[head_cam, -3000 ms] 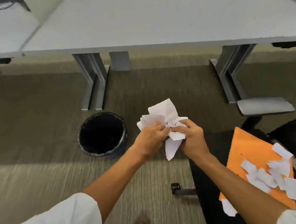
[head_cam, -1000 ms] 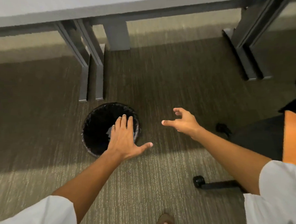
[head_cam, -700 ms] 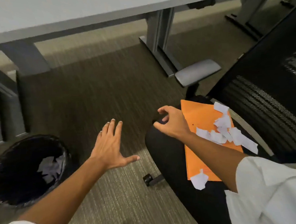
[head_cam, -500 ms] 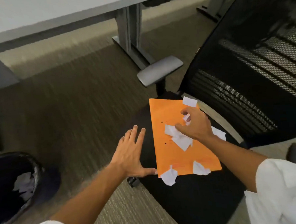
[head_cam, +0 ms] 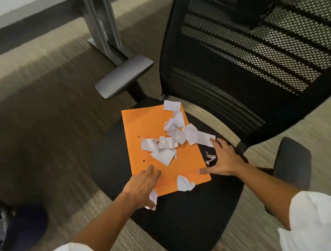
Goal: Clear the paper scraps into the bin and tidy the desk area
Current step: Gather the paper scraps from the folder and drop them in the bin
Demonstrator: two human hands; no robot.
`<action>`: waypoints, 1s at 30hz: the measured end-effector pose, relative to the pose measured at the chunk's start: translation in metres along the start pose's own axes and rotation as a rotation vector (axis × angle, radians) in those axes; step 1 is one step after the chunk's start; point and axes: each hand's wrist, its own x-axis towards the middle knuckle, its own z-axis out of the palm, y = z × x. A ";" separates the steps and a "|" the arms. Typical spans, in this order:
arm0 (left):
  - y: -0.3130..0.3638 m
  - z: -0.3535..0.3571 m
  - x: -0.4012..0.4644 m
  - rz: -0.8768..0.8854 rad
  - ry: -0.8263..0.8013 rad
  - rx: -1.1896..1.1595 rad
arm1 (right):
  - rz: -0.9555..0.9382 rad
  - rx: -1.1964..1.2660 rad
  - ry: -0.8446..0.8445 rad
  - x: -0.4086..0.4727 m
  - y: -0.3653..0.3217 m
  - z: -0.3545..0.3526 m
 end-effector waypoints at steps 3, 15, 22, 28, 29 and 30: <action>0.004 -0.006 0.007 0.023 -0.052 -0.011 | -0.073 -0.022 0.047 -0.008 -0.009 0.023; -0.012 -0.032 0.036 0.057 -0.025 -0.367 | -0.448 -0.113 0.166 -0.030 -0.032 0.077; -0.017 -0.074 0.059 -0.045 0.247 -0.479 | -0.519 0.005 0.187 -0.028 -0.028 0.069; -0.009 -0.087 0.078 -0.103 0.337 -0.351 | -0.401 0.104 0.524 -0.024 -0.023 0.057; -0.007 -0.086 0.080 -0.106 0.331 -0.303 | -0.377 0.129 0.528 -0.022 -0.021 0.056; -0.005 -0.087 0.081 -0.112 0.307 -0.283 | -0.363 0.163 0.504 -0.020 -0.019 0.055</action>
